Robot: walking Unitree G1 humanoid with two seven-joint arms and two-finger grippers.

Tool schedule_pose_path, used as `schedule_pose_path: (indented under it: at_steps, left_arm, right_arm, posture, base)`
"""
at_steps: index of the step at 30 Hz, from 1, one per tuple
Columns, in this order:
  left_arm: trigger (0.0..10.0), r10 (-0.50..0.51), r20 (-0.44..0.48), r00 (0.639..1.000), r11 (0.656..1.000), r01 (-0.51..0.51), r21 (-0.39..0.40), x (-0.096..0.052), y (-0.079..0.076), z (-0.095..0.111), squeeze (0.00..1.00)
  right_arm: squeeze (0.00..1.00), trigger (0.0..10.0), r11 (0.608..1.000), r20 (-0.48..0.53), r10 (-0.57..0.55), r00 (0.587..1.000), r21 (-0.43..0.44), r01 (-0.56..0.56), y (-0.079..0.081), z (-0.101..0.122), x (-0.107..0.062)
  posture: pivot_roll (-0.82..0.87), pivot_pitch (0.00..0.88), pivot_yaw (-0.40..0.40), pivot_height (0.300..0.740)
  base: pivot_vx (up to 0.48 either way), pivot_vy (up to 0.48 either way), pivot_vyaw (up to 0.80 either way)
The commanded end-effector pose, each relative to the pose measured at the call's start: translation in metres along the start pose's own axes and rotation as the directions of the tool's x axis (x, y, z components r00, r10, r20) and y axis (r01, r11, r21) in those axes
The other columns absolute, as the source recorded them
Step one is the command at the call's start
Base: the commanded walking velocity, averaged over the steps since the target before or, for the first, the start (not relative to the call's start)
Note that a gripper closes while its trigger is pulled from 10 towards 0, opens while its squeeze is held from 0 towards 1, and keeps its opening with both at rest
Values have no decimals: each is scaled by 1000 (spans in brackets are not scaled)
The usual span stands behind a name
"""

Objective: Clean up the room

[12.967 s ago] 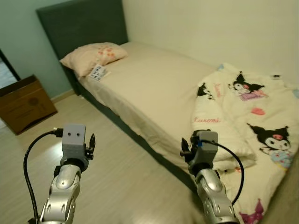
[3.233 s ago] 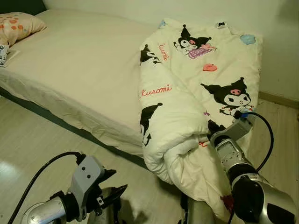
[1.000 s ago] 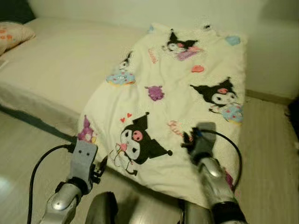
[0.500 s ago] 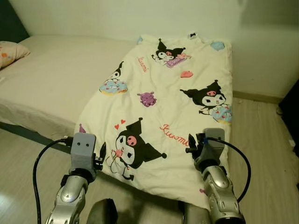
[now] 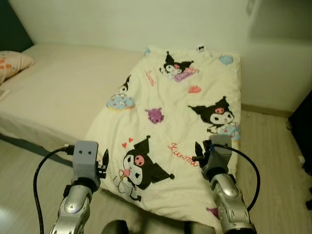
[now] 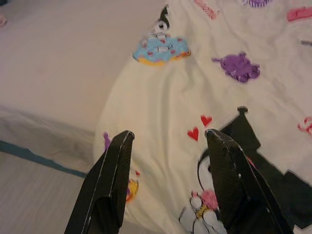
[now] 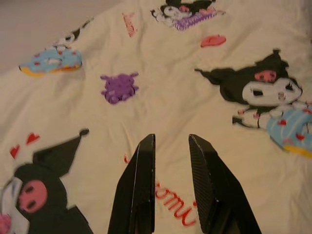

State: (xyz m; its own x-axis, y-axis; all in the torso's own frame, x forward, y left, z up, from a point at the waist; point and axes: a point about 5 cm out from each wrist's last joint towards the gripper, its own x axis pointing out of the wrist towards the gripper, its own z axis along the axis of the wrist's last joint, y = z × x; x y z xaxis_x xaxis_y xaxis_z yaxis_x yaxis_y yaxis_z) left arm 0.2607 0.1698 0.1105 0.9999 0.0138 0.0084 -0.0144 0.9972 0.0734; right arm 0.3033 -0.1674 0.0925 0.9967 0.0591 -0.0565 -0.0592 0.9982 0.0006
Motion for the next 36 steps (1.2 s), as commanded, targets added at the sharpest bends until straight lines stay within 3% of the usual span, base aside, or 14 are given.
schedule_pose_path:
  at_steps: [1, 20, 36]
  left_arm:
    - [10000, 35, -23, 999, 999, -35, 8, -3, 6, -7, 0]
    - [10000, 57, -14, 998, 998, -57, -12, -3, 6, -6, 0]
    - [10000, 118, -70, 990, 992, -122, -45, -4, 12, -17, 0]
  right_arm:
    - [0, 10000, 1000, -10, 12, 1000, 18, -11, 4, -1, -2]
    - [0, 10000, 999, -18, 18, 1000, 27, -18, 8, 0, -3]
    - [0, 10000, 1000, -53, 26, 998, 8, -26, 15, -7, 0]
  posture:
    - [-62, 138, 47, 685]
    - [-63, 131, 43, 740]
    - [-55, 123, 46, 740]
  base:
    - [0, 0, 0]
    - [0, 0, 0]
    - [0, 0, 0]
